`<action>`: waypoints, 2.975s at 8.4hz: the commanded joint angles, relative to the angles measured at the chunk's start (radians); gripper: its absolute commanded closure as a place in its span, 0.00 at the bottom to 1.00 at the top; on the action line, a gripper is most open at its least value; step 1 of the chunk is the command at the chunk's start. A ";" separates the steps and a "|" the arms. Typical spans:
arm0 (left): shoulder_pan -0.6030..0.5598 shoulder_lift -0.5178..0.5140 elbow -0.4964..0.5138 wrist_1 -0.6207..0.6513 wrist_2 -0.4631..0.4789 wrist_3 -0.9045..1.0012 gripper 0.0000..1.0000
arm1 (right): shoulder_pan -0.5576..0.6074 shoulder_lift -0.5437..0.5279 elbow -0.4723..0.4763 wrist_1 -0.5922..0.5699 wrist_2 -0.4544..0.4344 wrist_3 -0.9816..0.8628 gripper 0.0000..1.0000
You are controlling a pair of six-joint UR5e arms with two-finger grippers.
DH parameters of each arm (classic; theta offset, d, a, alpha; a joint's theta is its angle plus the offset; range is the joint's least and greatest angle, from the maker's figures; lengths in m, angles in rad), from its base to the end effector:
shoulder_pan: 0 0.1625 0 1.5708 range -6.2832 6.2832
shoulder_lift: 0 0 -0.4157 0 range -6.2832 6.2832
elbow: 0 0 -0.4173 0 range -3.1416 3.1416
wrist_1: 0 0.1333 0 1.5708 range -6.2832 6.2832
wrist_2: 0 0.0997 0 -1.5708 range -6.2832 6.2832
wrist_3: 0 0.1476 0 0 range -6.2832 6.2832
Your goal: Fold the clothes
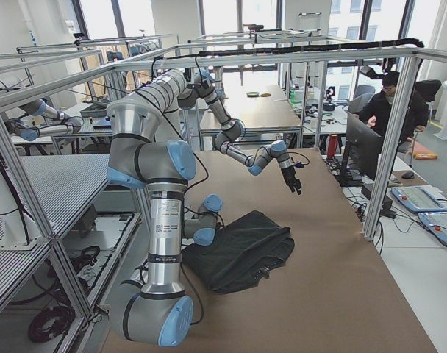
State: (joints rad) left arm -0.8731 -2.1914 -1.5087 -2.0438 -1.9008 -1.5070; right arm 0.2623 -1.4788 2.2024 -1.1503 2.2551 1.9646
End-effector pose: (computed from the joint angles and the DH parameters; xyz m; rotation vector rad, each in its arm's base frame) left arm 0.4270 -0.6424 0.2657 0.1962 1.0614 -0.5607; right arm -0.4690 -0.1673 0.2567 -0.6736 -1.0486 0.1780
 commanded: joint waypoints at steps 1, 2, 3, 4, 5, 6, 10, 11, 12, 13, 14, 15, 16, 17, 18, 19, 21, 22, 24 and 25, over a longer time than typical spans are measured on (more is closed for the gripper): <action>0.063 0.108 -0.143 0.001 0.005 -0.048 0.23 | 0.135 0.000 -0.012 0.000 -0.005 0.000 0.05; 0.104 0.183 -0.201 -0.001 0.017 -0.071 0.23 | 0.182 0.014 -0.048 0.001 -0.012 -0.009 0.05; 0.152 0.258 -0.262 -0.007 0.017 -0.099 0.23 | 0.219 0.029 -0.059 0.001 -0.064 -0.015 0.05; 0.213 0.307 -0.321 -0.009 0.058 -0.140 0.23 | 0.225 0.031 -0.058 0.001 -0.147 -0.021 0.05; 0.291 0.343 -0.347 -0.010 0.139 -0.172 0.24 | 0.224 0.032 -0.059 0.001 -0.231 -0.045 0.05; 0.339 0.344 -0.338 -0.010 0.172 -0.174 0.24 | 0.224 0.029 -0.064 0.000 -0.276 -0.061 0.05; 0.364 0.300 -0.249 -0.022 0.186 -0.170 0.24 | 0.270 0.028 -0.066 -0.002 -0.302 -0.085 0.05; 0.362 0.300 -0.251 -0.022 0.186 -0.170 0.25 | 0.275 0.028 -0.066 -0.012 -0.302 -0.092 0.05; 0.364 0.300 -0.246 -0.022 0.186 -0.168 0.31 | 0.291 0.032 -0.063 -0.044 -0.302 -0.122 0.05; 0.364 0.300 -0.245 -0.022 0.186 -0.168 0.42 | 0.298 0.031 -0.058 -0.052 -0.302 -0.140 0.05; 0.364 0.305 -0.239 -0.022 0.186 -0.165 0.45 | 0.308 0.032 -0.055 -0.052 -0.302 -0.141 0.05; 0.364 0.309 -0.237 -0.022 0.186 -0.167 0.49 | 0.310 0.034 -0.052 -0.052 -0.302 -0.141 0.05; 0.364 0.311 -0.237 -0.022 0.186 -0.170 0.58 | 0.310 0.034 -0.041 -0.052 -0.302 -0.144 0.05; 0.362 0.312 -0.237 -0.022 0.186 -0.171 0.80 | 0.311 0.032 -0.041 -0.054 -0.302 -0.144 0.05; 0.362 0.311 -0.238 -0.021 0.178 -0.165 1.00 | 0.322 0.034 -0.041 -0.054 -0.302 -0.144 0.05; 0.355 0.311 -0.246 -0.021 0.166 -0.157 1.00 | 0.324 0.035 -0.040 -0.054 -0.302 -0.144 0.05; 0.298 0.311 -0.248 -0.018 0.097 -0.095 1.00 | 0.324 0.034 -0.039 -0.054 -0.302 -0.144 0.05; 0.239 0.315 -0.242 -0.015 0.039 -0.020 1.00 | 0.324 0.034 -0.039 -0.054 -0.304 -0.144 0.05; 0.110 0.268 -0.178 -0.007 -0.041 0.089 1.00 | 0.328 0.034 -0.039 -0.054 -0.304 -0.144 0.05; 0.047 0.178 -0.083 -0.009 -0.088 0.121 1.00 | 0.331 0.034 -0.039 -0.054 -0.304 -0.144 0.05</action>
State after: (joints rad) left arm -0.7100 -1.9043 -1.7133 -2.0532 -1.9092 -1.4619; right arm 0.5887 -1.4449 2.1629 -1.2042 1.9514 1.8208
